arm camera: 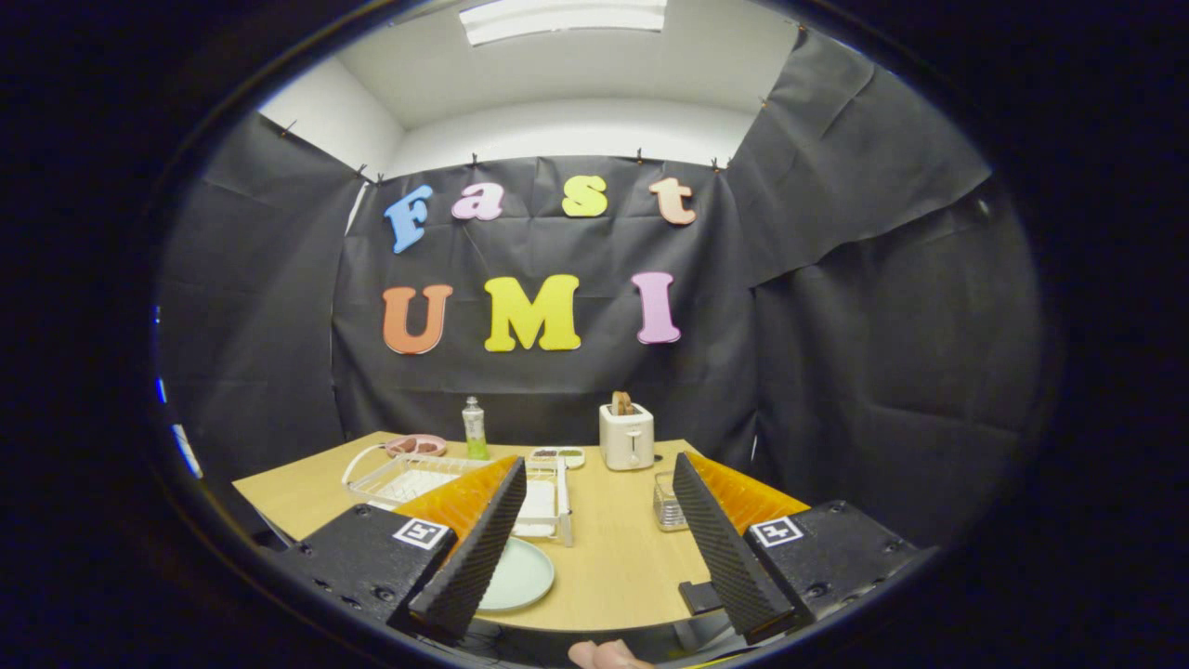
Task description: Take the plate from the dish rack, then take the spoon from the basket and place it into the plate.
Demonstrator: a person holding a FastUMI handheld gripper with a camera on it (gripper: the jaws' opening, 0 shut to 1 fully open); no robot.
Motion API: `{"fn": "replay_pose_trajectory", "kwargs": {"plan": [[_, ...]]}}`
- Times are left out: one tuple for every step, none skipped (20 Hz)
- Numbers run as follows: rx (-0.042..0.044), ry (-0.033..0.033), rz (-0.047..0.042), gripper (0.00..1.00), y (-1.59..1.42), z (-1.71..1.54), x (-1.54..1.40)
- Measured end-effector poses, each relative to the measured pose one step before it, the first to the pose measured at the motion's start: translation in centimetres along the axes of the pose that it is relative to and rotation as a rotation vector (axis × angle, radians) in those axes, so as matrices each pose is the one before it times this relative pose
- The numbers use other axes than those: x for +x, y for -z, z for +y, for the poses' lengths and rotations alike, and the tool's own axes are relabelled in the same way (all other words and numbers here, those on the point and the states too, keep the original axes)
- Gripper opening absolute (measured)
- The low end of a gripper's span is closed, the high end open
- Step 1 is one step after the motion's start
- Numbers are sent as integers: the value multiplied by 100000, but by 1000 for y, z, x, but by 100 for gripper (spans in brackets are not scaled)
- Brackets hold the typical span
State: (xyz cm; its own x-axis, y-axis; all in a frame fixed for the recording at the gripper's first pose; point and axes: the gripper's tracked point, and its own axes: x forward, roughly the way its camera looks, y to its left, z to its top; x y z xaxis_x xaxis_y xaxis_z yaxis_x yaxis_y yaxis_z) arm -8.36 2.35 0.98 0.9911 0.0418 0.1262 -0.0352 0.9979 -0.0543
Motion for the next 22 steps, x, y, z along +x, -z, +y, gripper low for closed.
{"fn": "replay_pose_trajectory", "kwargs": {"plan": [[237,-26,184,100,-63,-91,-6],[119,251,266,100,-38,-237,-106],[167,287,103,100,-14,-204,47],[205,337,-21,100,-43,-211,-22],[-212,412,259,100,109,-261,-48],[-179,365,158,100,-39,-264,43],[-175,243,66,100,-52,-186,66],[34,363,-47,100,-6,-225,79],[79,617,145,100,39,-273,81],[307,321,85,100,-28,-266,-102],[223,305,387,100,119,-166,-55],[223,33,358,100,19,-91,11],[45,-84,415,100,239,-17,146],[25,181,631,100,107,-86,32],[117,-29,457,100,164,-64,134],[-40,-222,553,100,105,87,2],[-75,-240,488,100,207,136,45],[-177,-158,376,100,88,139,134],[-165,-145,277,100,198,84,30],[-136,-187,201,100,30,127,-1],[-137,-107,202,100,142,105,-6],[-235,-202,256,100,107,150,71]]}}
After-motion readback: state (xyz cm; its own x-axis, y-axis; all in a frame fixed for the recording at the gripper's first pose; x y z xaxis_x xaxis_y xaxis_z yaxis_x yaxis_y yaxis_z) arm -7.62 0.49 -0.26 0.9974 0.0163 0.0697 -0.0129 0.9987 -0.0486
